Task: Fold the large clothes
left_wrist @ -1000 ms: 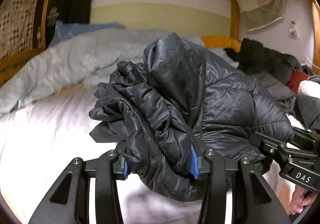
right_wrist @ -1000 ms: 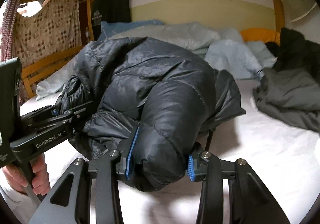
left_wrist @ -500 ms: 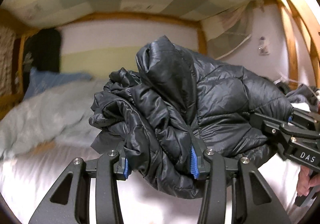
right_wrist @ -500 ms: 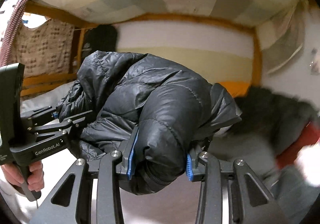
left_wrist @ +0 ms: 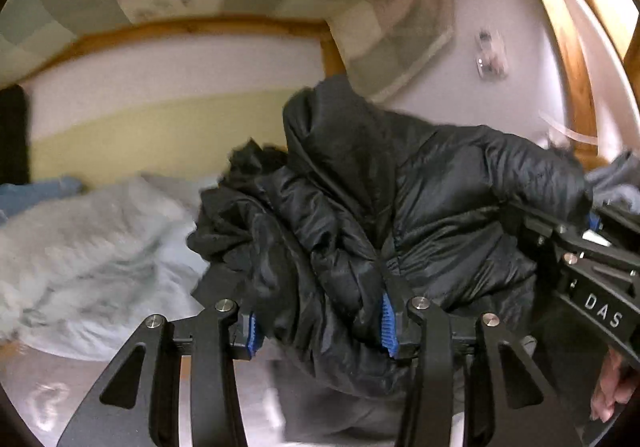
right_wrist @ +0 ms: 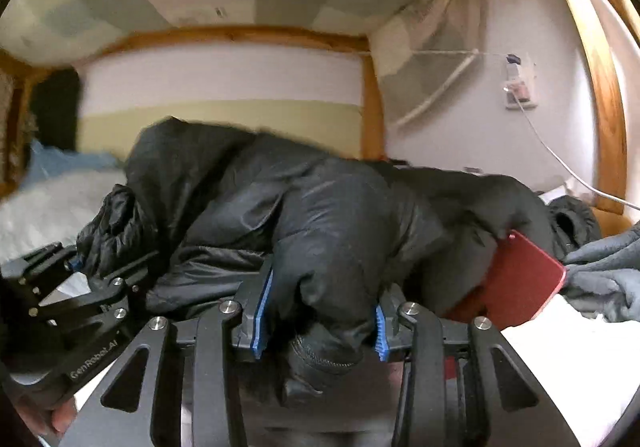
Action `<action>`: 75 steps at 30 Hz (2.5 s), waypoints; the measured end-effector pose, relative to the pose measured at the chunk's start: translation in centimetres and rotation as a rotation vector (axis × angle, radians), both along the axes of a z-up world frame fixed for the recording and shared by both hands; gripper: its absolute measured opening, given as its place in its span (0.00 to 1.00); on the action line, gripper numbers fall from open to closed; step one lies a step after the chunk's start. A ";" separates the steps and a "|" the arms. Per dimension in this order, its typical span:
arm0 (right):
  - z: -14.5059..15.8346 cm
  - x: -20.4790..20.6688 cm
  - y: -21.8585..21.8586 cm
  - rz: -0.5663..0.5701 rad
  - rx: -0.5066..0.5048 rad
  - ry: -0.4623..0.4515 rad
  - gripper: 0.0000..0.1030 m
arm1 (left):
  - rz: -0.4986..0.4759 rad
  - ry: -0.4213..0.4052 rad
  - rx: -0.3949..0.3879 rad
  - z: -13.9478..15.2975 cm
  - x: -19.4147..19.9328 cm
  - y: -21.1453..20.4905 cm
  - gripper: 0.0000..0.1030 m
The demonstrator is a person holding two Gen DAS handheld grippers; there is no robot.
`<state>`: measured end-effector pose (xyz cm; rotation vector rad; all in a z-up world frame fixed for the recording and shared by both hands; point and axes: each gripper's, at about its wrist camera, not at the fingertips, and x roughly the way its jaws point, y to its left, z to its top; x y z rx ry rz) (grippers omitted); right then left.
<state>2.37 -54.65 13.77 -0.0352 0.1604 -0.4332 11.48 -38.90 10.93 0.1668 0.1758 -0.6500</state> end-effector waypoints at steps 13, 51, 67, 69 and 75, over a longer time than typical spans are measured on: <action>-6.2 3.7 -5.4 -0.009 0.209 0.113 0.85 | 0.020 0.200 0.074 -5.9 6.4 -2.2 0.70; -13.6 -4.4 12.4 0.065 0.135 -0.007 1.00 | 0.314 -0.033 -0.012 -11.8 -6.7 20.6 1.00; -13.6 -6.4 13.2 0.063 0.072 -0.112 1.00 | 0.364 -0.141 -0.054 -11.2 -8.2 20.6 1.00; -13.5 -6.5 13.2 0.060 0.072 -0.113 1.00 | 0.361 -0.146 -0.048 -11.2 -8.3 20.5 1.00; -13.5 -6.3 14.1 0.048 0.033 -0.083 1.00 | 0.362 -0.194 -0.018 -11.3 -9.2 19.8 1.00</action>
